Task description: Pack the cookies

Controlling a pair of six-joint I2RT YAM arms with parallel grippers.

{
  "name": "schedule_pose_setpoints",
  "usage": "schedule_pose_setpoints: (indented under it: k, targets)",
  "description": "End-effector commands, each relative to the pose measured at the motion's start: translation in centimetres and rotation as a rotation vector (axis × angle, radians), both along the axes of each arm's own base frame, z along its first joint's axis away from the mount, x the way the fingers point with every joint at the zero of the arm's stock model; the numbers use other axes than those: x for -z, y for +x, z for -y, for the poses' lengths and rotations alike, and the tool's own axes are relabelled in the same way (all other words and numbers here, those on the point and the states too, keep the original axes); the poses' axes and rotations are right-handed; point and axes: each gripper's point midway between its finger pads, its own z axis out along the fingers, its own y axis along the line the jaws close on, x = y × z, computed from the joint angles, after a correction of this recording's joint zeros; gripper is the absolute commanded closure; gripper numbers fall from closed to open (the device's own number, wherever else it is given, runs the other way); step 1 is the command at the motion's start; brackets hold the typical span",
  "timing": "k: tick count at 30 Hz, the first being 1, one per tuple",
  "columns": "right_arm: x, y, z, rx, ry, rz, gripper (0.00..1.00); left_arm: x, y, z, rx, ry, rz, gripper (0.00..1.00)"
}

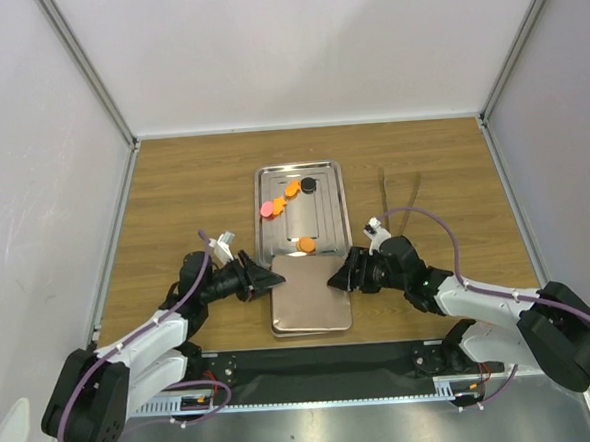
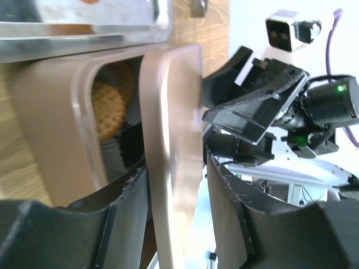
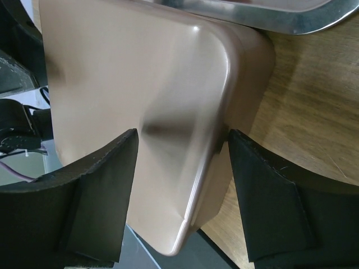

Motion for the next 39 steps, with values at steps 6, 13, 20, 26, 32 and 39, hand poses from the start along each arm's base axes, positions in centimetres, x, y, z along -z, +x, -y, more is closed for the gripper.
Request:
schedule_pose_setpoints:
  k: [6, 13, 20, 26, 32, 39]
  targets:
    - [-1.1, 1.2, -0.9, 0.012, -0.016, 0.052, 0.3, 0.6, 0.3, -1.5, -0.025, 0.058, 0.019, 0.5]
    - [-0.9, 1.2, -0.7, 0.021, -0.031, 0.053, 0.3, 0.9, 0.6, -2.4, -0.064, 0.103, 0.027, 0.45]
    - [-1.2, 1.3, -0.8, 0.026, -0.035, 0.061, 0.3, 2.2, 1.1, -4.1, -0.128, 0.236, -0.01, 0.42]
    - [-1.3, 1.5, -0.9, 0.032, -0.066, 0.066, 0.3, 2.1, 1.5, -5.1, -0.146, 0.318, 0.013, 0.38]
    - [-1.1, 1.5, -1.2, 0.033, -0.091, 0.057, 0.29, 2.5, 1.2, -5.2, -0.129, 0.337, 0.015, 0.33]
    - [-0.9, 1.6, -1.4, 0.058, -0.164, 0.056, 0.3, 1.3, 0.9, -4.1, -0.092, 0.319, 0.071, 0.31]
